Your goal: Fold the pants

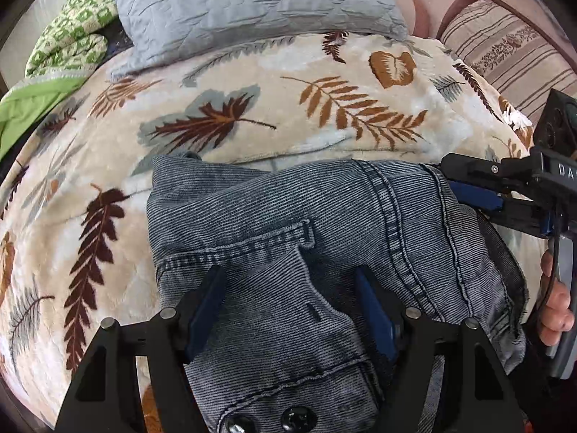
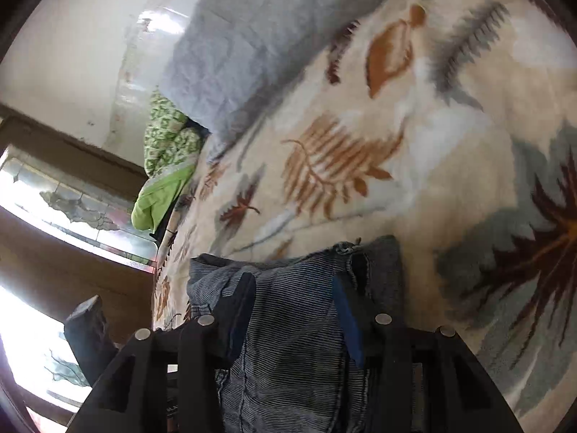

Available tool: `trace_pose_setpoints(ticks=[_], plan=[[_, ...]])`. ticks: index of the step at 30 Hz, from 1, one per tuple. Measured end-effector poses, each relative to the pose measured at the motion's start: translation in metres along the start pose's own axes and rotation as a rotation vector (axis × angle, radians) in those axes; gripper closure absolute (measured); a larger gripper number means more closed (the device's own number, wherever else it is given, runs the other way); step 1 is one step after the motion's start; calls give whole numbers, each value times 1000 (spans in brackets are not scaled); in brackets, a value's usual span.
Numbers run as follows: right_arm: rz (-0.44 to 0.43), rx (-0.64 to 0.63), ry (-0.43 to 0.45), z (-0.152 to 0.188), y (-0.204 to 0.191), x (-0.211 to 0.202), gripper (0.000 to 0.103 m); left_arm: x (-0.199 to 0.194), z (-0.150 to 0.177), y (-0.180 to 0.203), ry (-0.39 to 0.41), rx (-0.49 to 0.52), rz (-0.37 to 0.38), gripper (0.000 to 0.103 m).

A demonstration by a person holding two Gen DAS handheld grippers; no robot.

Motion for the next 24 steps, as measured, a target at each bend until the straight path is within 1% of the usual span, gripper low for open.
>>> trace_pose_setpoints(ticks=[2, 4, 6, 9, 12, 14, 16, 18, 20, 22, 24], plan=[[-43, 38, -18, -2, 6, 1, 55, 3, -1, -2, -18, 15, -9, 28], [-39, 15, -21, -1, 4, -1, 55, 4, -2, -3, -40, 4, 5, 28], [-41, 5, -18, 1, 0, -6, 55, 0, -3, -7, -49, -41, 24, 29], [-93, 8, 1, 1, -9, -29, 53, -23, 0, -8, 12, -80, 54, 29], [-147, -73, 31, 7, -29, -61, 53, -52, 11, -5, 68, -52, 46, 29], [-173, -138, 35, 19, -39, -81, 53, -69, 22, -2, 98, -21, 30, 29], [-207, -192, 10, 36, -49, -98, 53, -79, 32, 1, 110, -4, 33, 29], [-240, -259, -14, 56, -61, -116, 53, -80, 45, 9, 96, 21, 65, 29], [-257, -322, -26, 75, -69, -128, 53, -75, 57, 16, 73, 57, 64, 29], [-283, -330, -58, 93, -71, -130, 52, -69, 65, 21, 71, 79, 56, 29], [-285, -280, -105, 107, -64, -119, 52, -65, 68, 21, 70, 71, 61, 29]])
Point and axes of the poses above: each gripper's, at about its wrist camera, not at the fingertips, and x roughly the way its jaws point, y to its right, z to its underside, the point moved 9 cm from there along x, roughly the way its jaws point, and after that the axes turned 8 degrees about x, right-handed, at the moved point
